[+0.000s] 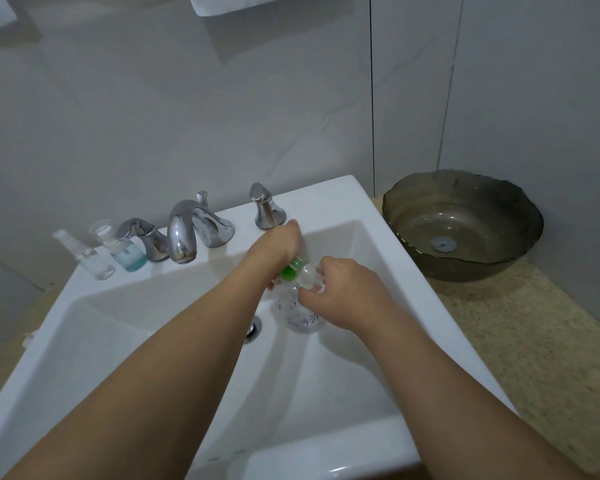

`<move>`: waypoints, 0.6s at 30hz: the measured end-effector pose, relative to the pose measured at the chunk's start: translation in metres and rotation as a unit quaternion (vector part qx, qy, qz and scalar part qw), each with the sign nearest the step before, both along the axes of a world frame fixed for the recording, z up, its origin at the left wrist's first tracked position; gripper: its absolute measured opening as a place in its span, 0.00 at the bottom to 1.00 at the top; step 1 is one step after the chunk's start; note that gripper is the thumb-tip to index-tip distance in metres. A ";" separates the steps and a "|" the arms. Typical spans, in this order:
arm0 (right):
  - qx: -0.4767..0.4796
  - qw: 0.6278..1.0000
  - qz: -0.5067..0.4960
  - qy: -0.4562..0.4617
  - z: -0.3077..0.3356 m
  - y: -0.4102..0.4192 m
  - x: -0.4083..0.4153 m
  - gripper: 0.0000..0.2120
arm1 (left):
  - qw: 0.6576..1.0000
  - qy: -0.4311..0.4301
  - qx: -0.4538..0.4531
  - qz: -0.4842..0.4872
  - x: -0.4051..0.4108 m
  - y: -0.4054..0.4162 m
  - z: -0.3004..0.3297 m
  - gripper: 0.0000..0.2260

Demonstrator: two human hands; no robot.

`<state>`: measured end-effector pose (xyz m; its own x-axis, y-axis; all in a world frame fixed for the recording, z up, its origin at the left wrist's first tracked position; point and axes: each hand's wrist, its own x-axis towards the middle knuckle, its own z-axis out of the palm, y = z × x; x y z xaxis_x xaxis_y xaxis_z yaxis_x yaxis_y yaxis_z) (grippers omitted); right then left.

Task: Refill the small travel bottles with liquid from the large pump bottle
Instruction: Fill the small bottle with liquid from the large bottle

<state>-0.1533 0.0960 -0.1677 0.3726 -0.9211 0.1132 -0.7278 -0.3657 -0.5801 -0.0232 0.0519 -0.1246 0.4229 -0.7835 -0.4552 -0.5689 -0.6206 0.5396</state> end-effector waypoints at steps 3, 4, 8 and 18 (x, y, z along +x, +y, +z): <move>0.006 1.000 -0.002 0.008 0.001 0.000 0.001 0.15 | 0.999 -0.004 -0.031 0.018 0.000 0.000 -0.004 0.17; 0.007 1.000 -0.002 0.010 0.001 0.000 0.001 0.15 | 0.999 -0.001 -0.035 0.017 0.000 0.000 -0.005 0.17; -0.001 1.000 -0.003 0.021 0.001 0.000 0.002 0.15 | 0.999 -0.011 -0.037 0.006 0.001 0.002 -0.004 0.17; -0.005 0.999 0.001 0.036 0.004 0.000 0.002 0.15 | 1.000 0.011 -0.022 0.004 0.003 0.001 -0.003 0.17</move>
